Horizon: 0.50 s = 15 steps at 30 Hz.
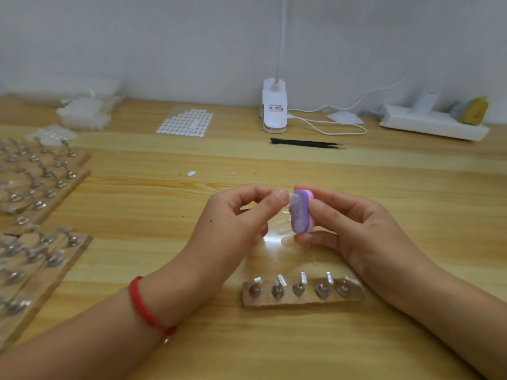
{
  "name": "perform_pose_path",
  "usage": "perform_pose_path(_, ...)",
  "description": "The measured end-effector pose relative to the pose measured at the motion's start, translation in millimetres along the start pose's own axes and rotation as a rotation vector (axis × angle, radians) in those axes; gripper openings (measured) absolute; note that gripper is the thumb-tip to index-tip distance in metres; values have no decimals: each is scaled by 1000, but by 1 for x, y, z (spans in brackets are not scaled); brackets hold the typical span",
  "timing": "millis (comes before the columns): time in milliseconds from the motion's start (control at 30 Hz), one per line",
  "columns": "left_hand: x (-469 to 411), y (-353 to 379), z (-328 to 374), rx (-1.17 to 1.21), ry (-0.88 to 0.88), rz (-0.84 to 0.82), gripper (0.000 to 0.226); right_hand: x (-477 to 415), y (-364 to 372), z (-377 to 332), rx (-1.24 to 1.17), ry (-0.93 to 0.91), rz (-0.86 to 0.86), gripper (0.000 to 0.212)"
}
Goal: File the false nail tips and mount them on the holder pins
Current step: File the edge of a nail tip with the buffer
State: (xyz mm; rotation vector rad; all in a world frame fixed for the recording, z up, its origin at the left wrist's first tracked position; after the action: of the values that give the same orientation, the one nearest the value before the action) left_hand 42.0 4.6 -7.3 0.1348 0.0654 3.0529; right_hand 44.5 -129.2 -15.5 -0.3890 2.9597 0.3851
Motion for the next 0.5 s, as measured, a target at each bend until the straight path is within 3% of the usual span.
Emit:
perform_pose_path(100, 4, 9, 2, -30, 10, -65, 26, -1, -4, 0, -26, 3, 35, 34)
perform_pose_path(500, 2, -4, 2, -30, 14, 46, 30, 1, -3, 0, -4, 33, 24, 34)
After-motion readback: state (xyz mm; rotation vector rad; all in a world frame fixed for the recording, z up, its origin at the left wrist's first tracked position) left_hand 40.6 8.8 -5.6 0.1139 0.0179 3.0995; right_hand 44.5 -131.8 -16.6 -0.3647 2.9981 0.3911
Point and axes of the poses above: each hand's wrist, its own x-axis away from the middle knuckle, its own y-axis out of the palm, z = x × y, the point moved 10 cm from there along -x, towards the middle knuckle, and after that the axes turned 10 degrees about -y, right-handed, at the moved point
